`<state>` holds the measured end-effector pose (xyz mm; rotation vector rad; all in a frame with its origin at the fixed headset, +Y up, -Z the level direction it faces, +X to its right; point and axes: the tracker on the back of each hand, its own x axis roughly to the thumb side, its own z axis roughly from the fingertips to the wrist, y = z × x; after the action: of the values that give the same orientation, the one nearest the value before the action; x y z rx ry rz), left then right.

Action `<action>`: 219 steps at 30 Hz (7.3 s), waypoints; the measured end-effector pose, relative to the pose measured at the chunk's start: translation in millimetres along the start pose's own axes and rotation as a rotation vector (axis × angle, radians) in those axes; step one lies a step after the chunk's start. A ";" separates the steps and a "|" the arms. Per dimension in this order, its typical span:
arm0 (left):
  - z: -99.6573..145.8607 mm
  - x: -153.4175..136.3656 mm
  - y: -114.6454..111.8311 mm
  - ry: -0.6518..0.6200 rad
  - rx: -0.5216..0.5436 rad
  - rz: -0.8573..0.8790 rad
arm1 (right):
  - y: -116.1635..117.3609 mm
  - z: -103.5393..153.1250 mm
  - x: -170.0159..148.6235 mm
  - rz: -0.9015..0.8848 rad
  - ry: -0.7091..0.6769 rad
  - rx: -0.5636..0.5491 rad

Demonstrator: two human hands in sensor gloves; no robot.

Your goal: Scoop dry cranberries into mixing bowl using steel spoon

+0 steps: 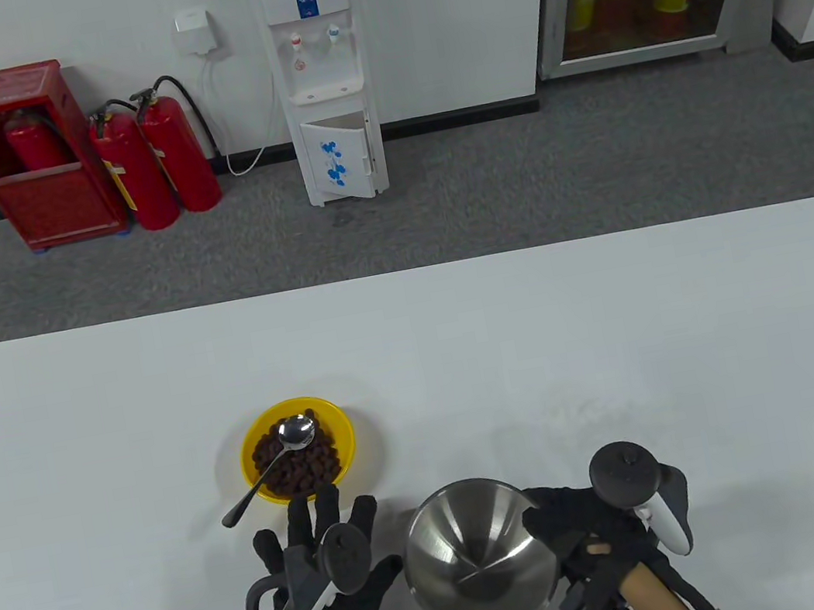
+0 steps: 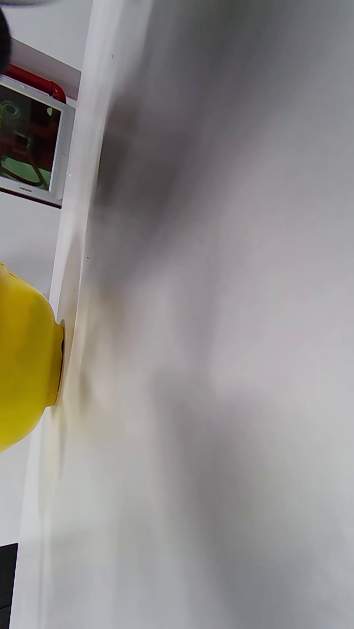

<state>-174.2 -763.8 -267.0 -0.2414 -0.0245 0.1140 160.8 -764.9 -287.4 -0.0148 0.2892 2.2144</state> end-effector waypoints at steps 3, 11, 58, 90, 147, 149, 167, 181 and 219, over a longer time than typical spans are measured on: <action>0.0 -0.3 0.1 0.003 -0.001 0.000 | 4.9 -1.3 -3.0 0.024 0.022 0.028; 0.2 -1.3 0.1 0.011 -0.007 0.002 | 5.3 -1.2 -6.5 0.045 0.044 0.118; -40.7 -111.5 51.7 0.390 0.149 0.137 | -16.1 11.0 5.6 0.861 0.014 -0.420; -31.9 -109.5 48.6 0.251 0.298 0.202 | -20.6 15.4 10.0 0.772 -0.040 -0.442; -14.8 -100.0 66.7 0.348 0.368 0.306 | -20.5 11.9 4.5 0.704 -0.011 -0.346; -17.6 -112.9 61.0 0.376 0.316 0.459 | -20.4 11.7 4.2 0.695 -0.011 -0.343; -26.7 -125.3 42.0 0.339 0.176 0.622 | -20.8 11.3 2.5 0.675 -0.003 -0.331; -36.5 -144.5 8.4 0.361 -0.091 1.255 | -21.7 11.2 2.0 0.672 0.007 -0.330; -14.0 -142.5 10.9 0.226 -0.078 1.370 | -25.1 9.3 -2.1 0.804 0.084 -0.275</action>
<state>-316.4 -773.1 -284.7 -0.3124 0.3704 1.4491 182.6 -749.8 -283.1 -0.1678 0.0218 3.0441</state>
